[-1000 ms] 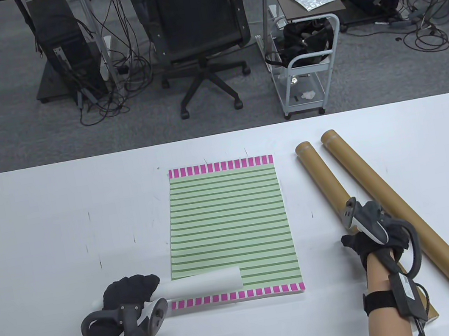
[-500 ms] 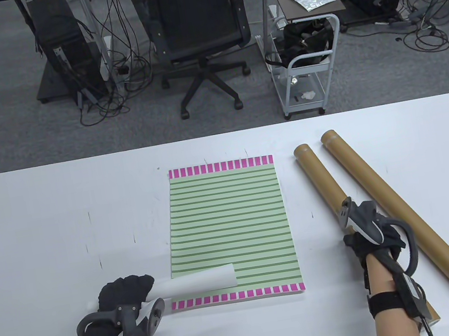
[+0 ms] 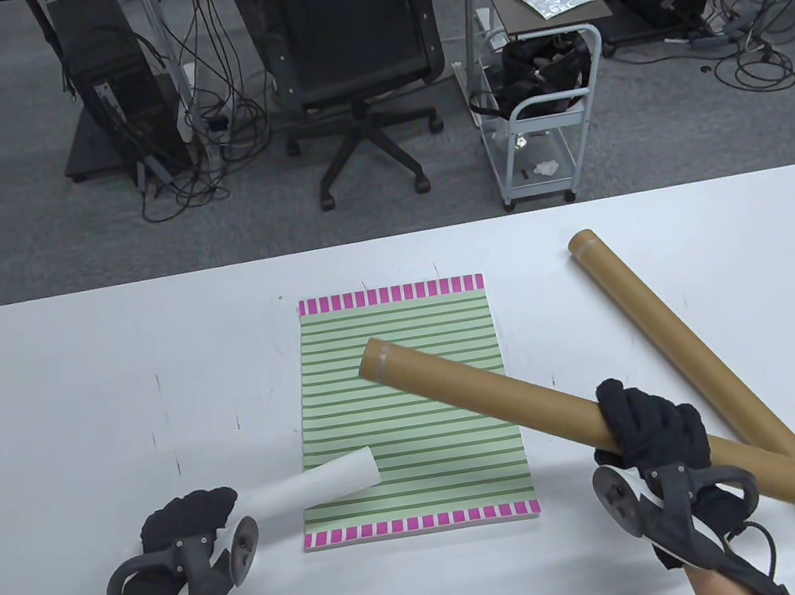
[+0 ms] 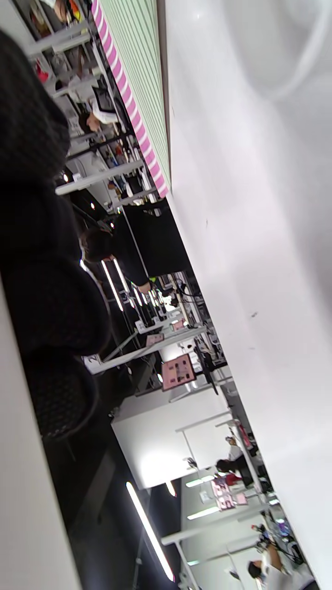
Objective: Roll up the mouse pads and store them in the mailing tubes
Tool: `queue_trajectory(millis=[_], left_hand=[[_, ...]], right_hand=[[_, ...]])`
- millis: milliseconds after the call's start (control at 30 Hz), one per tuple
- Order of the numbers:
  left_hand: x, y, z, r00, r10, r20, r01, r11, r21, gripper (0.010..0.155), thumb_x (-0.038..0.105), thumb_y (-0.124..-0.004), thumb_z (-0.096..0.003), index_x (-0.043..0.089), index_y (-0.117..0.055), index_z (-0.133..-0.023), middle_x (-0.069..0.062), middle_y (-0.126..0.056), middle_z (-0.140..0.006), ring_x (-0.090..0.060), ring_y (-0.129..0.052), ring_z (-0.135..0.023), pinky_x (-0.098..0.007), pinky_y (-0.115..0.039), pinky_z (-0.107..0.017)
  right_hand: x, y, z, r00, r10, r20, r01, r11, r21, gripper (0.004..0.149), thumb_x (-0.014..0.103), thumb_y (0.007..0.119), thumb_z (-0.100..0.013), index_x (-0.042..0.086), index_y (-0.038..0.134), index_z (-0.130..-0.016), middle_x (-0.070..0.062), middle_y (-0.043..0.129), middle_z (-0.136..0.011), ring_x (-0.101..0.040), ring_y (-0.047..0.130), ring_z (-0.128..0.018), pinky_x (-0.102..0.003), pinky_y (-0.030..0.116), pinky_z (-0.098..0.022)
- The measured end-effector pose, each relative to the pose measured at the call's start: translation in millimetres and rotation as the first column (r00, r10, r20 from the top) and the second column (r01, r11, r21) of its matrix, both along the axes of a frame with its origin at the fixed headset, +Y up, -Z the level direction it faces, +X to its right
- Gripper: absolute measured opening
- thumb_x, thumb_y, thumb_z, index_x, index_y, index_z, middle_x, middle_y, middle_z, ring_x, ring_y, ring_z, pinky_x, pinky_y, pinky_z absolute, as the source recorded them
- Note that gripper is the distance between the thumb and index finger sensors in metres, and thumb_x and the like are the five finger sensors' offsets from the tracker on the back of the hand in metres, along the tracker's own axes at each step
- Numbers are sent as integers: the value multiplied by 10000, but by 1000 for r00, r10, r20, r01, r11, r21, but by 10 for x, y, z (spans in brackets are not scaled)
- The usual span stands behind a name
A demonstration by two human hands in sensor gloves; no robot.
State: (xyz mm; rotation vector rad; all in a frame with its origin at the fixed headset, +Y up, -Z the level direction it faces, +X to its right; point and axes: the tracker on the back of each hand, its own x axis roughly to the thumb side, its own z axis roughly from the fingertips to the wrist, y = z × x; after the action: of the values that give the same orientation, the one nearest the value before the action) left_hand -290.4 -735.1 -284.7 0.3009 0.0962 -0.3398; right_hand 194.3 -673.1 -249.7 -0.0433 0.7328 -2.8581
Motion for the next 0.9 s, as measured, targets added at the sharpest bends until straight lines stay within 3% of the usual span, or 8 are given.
queue_trajectory(millis=[200, 367, 467, 567, 667, 767, 900], left_hand=[[-172, 9, -35, 985, 156, -77, -159, 987, -34, 424, 601, -810, -342, 404, -792, -718, 169, -960, -551, -22, -1010, -446, -284, -897, -482], [-133, 21, -27, 986, 158, -53, -160, 986, -37, 424, 607, -805, -341, 405, -792, -715, 176, -961, -544, -15, -1012, -437, -277, -901, -473], [-80, 28, -25, 984, 178, 1, -178, 982, -64, 419, 606, -805, -341, 419, -784, -716, 180, -955, -555, -12, -1007, -449, -275, -896, -487], [-93, -13, -24, 980, 183, 78, -168, 972, -167, 403, 588, -824, -330, 464, -765, -709, 189, -931, -595, -12, -983, -514, -276, -865, -548], [-65, -38, 8, 979, 166, 120, -144, 974, -176, 393, 574, -835, -327, 510, -738, -703, 216, -897, -651, -2, -947, -612, -277, -822, -640], [48, 11, 42, 973, 157, 172, -132, 980, -146, 397, 577, -833, -332, 522, -724, -709, 230, -882, -672, 5, -936, -640, -270, -812, -659], [293, 31, 112, 935, 228, 272, -184, 967, -177, 404, 579, -832, -332, 508, -727, -716, 222, -888, -663, 2, -942, -623, -271, -822, -643]], right_hand=[[27, -31, 111, 998, 39, -48, -38, 999, 24, 798, 464, 779, -378, 421, 315, -1025, 36, 644, -1008, -250, 751, -878, -542, 588, -727], [-29, -69, 98, 994, 93, -48, -92, 995, 21, 798, 463, 790, -371, 431, 332, -1023, 36, 654, -1005, -254, 758, -870, -548, 594, -721], [-50, -101, 82, 990, 137, -40, -137, 990, 18, 797, 463, 795, -367, 435, 340, -1020, 37, 658, -1003, -250, 762, -868, -541, 597, -723], [20, -138, 74, 985, 167, -33, -167, 986, 11, 799, 472, 824, -341, 432, 385, -1008, 50, 680, -988, -225, 780, -867, -535, 610, -723], [79, -170, 58, 985, 165, -54, -166, 986, -25, 797, 521, 831, -300, 422, 455, -996, 87, 699, -972, -191, 792, -870, -530, 613, -726], [35, -167, 73, 982, 167, -85, -169, 985, -20, 794, 523, 824, -294, 428, 453, -990, 105, 701, -963, -180, 797, -867, -528, 619, -724], [-157, -141, 142, 971, 176, -162, -175, 984, 17, 798, 530, 809, -300, 410, 443, -999, 83, 717, -952, -195, 817, -842, -520, 645, -711]])
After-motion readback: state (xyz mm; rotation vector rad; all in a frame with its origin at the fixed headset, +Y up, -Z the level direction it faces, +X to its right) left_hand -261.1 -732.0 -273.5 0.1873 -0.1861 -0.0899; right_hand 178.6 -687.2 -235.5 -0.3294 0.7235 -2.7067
